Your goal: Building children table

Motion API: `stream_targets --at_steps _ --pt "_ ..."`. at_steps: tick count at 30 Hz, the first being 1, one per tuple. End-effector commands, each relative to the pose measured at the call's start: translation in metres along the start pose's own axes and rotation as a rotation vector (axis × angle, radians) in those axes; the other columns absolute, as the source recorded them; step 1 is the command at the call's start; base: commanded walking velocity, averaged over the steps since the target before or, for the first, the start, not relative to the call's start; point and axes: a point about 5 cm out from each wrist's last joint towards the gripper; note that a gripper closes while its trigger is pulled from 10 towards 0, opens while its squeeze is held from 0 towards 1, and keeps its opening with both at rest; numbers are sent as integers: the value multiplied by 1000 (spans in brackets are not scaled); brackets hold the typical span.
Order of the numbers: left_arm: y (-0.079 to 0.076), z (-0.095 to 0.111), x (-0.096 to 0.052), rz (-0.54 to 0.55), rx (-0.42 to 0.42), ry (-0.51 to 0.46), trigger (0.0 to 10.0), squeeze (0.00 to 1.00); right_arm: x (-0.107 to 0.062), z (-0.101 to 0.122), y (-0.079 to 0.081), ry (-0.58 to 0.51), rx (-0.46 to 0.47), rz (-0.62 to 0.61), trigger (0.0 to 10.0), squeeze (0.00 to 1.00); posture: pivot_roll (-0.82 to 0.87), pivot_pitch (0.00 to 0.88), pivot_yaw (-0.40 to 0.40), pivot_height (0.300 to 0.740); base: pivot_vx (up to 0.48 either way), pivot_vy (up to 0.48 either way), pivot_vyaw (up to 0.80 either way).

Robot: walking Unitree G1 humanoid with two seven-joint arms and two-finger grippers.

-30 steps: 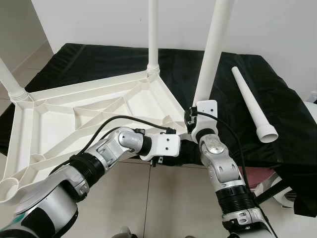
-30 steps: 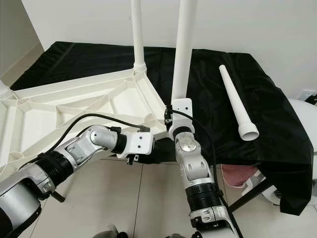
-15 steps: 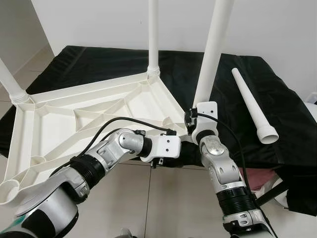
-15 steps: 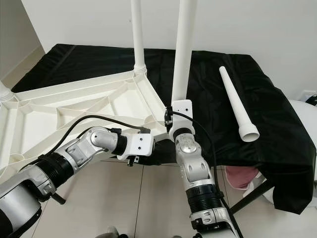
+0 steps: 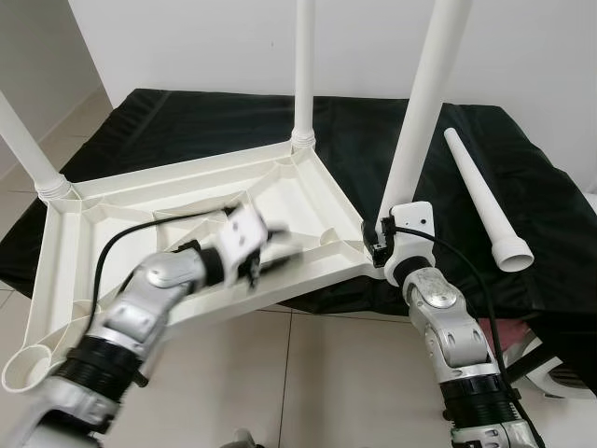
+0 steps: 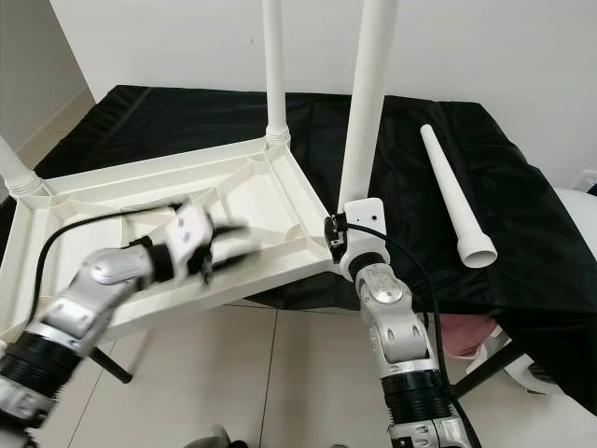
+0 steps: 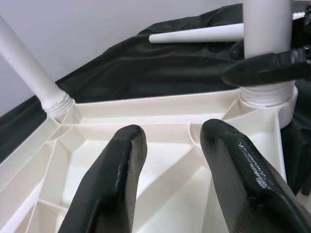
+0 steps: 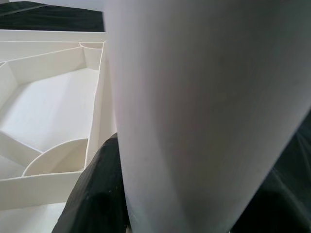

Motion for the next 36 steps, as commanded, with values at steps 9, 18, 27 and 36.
stream_targets --at_steps 9,18,27,36 --pt "-1 0 -2 29 -14 25 10000 0 -4 2 -4 -3 -85 -15 10000 0 23 0 0 740 0 0 0" --pt "1 -3 -12 260 -125 66 10000 0 -6 3 -5 -23 -66 -4 10000 482 36 70 -1 740 0 0 0" --pt "1 -3 -12 260 -125 66 10000 0 -6 3 -5 -23 -66 -4 10000 482 36 70 -1 740 0 0 0" --pt "1 -3 -12 260 -125 66 10000 0 -6 3 -5 -23 -66 -4 10000 482 36 70 -1 740 0 0 0"
Point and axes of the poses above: a point about 5 cm out from each wrist's last joint towards the gripper, its own x axis pointing out of the wrist towards the gripper, its own z axis along the axis of the wrist's last joint, y = z × x, and after that the axes turned 5 degrees about x, right-handed
